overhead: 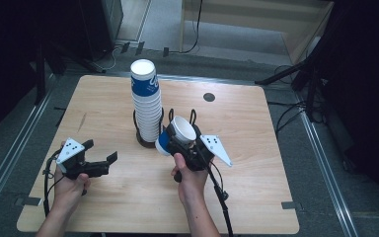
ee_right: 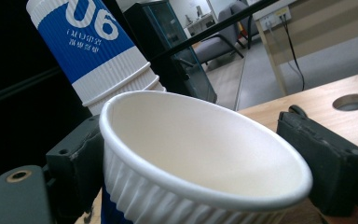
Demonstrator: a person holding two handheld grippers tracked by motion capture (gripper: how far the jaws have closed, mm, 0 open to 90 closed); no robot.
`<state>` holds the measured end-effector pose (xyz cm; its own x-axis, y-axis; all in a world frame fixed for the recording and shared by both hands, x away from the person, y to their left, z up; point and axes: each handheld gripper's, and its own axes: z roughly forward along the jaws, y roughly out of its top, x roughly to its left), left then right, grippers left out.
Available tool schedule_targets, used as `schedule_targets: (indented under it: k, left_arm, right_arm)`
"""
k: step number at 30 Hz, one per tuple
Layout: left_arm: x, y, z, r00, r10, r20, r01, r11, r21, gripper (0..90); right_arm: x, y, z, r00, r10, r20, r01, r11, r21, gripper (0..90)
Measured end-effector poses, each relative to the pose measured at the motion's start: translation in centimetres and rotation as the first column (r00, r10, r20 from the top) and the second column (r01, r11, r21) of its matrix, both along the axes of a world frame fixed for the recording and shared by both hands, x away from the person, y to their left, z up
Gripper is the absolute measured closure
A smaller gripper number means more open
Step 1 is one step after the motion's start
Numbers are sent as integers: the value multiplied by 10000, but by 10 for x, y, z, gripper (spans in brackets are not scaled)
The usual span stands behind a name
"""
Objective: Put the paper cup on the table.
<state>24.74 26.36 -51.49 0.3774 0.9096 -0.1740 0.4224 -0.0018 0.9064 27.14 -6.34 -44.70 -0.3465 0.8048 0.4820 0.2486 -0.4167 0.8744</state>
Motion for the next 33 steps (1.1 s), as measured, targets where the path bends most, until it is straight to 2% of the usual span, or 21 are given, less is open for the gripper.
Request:
schedule_targets:
  k: [10, 16, 19, 23, 33]
  left_arm:
    - [4, 17, -9, 9981, 573, -229, -571, 9983, 112, 0]
    - [5, 25, -15, 9957, 910, -167, -905, 9955, 290, 0]
    - [4, 28, -17, 9941, 1081, -32, -1079, 9936, 331, 0]
    - [4, 30, -21, 9921, 1253, 98, -1255, 9916, 310, 0]
    - [5, 31, -31, 9886, 1504, -19, -1501, 9872, 530, 0]
  right_arm:
    - [2, -4, 2, 9987, -246, 437, 281, 9964, -804, 134]
    - [4, -7, 3, 9954, -354, 887, 482, 9880, -1469, 134]
    - [5, -9, 3, 9934, -369, 1087, 540, 9858, -1588, 134]
    - [8, -12, 4, 9904, -432, 1310, 680, 9792, -1911, 134]
    - [13, -19, 3, 9853, -607, 1596, 1023, 9582, -2670, 133]
